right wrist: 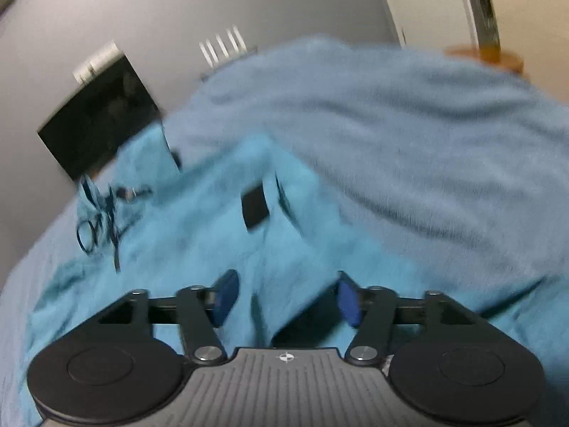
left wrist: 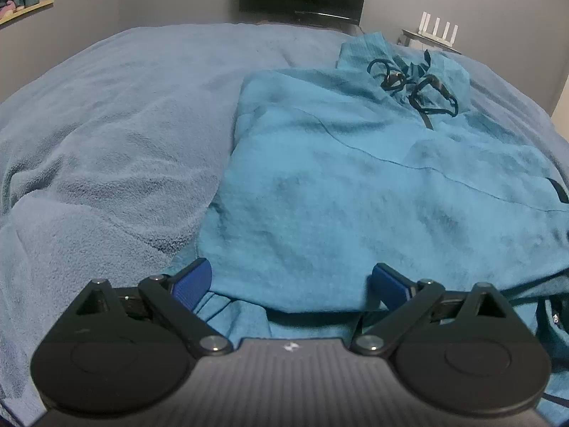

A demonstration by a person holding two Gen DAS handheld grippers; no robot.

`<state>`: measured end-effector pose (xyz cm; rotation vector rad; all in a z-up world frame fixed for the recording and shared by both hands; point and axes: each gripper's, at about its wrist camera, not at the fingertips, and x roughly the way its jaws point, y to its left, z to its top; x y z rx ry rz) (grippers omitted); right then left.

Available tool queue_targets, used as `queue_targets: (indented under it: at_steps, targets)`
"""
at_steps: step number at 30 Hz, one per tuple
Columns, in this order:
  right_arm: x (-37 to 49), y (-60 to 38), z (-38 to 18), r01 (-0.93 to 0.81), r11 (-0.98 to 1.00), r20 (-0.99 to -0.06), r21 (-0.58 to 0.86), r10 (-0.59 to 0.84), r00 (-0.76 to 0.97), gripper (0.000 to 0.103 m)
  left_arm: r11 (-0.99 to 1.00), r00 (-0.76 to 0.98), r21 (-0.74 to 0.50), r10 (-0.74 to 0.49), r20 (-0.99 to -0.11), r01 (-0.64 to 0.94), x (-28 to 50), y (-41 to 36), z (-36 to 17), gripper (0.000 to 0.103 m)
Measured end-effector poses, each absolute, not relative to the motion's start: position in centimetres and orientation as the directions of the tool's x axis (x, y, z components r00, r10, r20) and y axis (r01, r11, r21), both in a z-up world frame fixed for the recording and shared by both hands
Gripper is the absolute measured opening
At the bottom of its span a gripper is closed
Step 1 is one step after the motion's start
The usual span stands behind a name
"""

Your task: Fold large clothes

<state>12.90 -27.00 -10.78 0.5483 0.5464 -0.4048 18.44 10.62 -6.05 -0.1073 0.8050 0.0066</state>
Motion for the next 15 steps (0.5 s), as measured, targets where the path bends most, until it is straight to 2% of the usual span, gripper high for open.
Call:
queue_targets:
  at_steps: [3, 5, 9, 12, 15]
  targets:
    - [14.3, -27.4, -12.4, 0.525, 0.793, -0.701, 0.309, -0.183, 0.690, 0.070, 0.996, 0.693, -0.082, -0.028, -0.720, -0.045, 18.4, 10.4, -6.1, 0.097]
    - [14.5, -27.0, -12.7, 0.523, 0.790, -0.714, 0.321, -0.161, 0.681, 0.069, 0.996, 0.700, -0.075, -0.022, -0.714, -0.045, 18.3, 10.3, -5.9, 0.097]
    - [11.5, -27.6, -10.4, 0.512, 0.756, -0.623, 0.409, -0.179, 0.762, 0.070, 0.997, 0.763, -0.043, 0.020, -0.646, -0.062, 16.9, 10.1, -4.5, 0.097]
    - [8.9, -28.5, -7.5, 0.442, 0.749, -0.547, 0.494, -0.127, 0.828, 0.071, 0.994, 0.839, 0.002, 0.094, -0.535, -0.110, 14.7, 9.9, -1.7, 0.097]
    - [5.9, -29.2, -3.7, 0.323, 0.762, -0.473, 0.561, -0.025, 0.881, 0.073, 0.996, 0.883, -0.059, 0.035, -0.468, -0.071, 11.3, 10.3, 2.3, 0.097]
